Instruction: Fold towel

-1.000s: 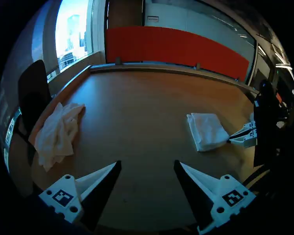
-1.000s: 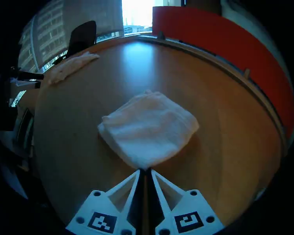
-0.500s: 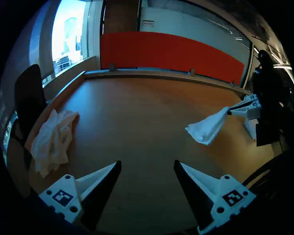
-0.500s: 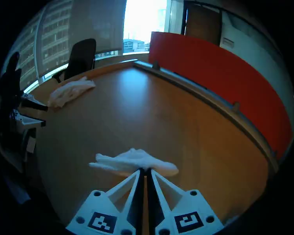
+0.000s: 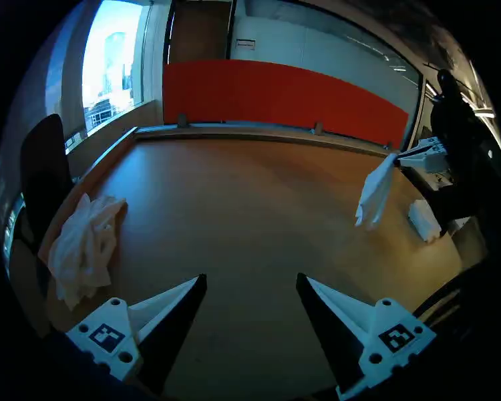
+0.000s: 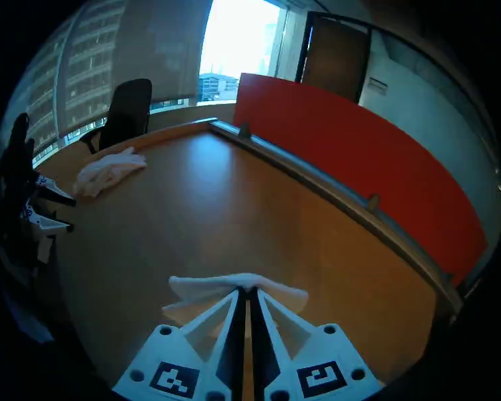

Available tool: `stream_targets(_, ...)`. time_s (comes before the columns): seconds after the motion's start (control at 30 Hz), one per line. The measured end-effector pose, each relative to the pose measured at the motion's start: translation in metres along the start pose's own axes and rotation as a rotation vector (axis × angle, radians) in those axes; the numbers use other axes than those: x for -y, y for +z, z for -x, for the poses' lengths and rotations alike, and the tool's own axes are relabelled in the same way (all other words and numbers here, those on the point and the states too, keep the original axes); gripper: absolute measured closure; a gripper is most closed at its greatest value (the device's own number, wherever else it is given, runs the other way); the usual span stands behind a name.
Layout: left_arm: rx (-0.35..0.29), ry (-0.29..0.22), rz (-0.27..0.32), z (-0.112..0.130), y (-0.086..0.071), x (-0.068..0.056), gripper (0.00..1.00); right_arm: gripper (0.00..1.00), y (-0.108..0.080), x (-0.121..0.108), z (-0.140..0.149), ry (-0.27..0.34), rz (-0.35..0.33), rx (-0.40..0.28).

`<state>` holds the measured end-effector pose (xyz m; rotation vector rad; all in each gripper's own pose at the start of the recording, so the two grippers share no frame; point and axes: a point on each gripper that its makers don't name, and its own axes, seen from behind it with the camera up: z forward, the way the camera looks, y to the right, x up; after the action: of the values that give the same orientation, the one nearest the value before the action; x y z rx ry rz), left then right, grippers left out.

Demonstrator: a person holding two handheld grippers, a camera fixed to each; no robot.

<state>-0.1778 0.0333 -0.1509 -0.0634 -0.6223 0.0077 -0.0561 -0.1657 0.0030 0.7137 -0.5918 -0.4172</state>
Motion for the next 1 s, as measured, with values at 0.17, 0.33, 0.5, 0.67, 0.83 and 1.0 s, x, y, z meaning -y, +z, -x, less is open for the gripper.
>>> stream_targets(0.17,-0.004,-0.006,0.009,-0.002,0.001,-0.002,0.00,0.96,-0.015,-0.026,0.005,0.033,0.020,0.002)
stream_targets(0.33,-0.003,-0.004,0.011,-0.003,0.001,-0.003,0.00,0.96,-0.029,-0.051,0.013,0.066,0.034,0.011)
stream_targets(0.5,0.001,-0.003,0.014,-0.004,0.003,-0.005,0.00,0.96,-0.042,-0.078,0.026,0.084,0.062,0.035)
stream_targets(0.67,0.001,-0.010,0.021,-0.006,0.004,-0.009,0.00,0.96,-0.054,-0.103,0.038,0.109,0.088,0.050)
stream_targets(0.83,0.002,-0.003,0.021,-0.009,0.006,-0.012,0.00,0.96,-0.066,-0.131,0.049,0.126,0.119,0.067)
stream_targets(1.0,0.007,0.007,0.021,-0.011,0.008,-0.015,0.00,0.96,-0.077,-0.159,0.058,0.147,0.151,0.079)
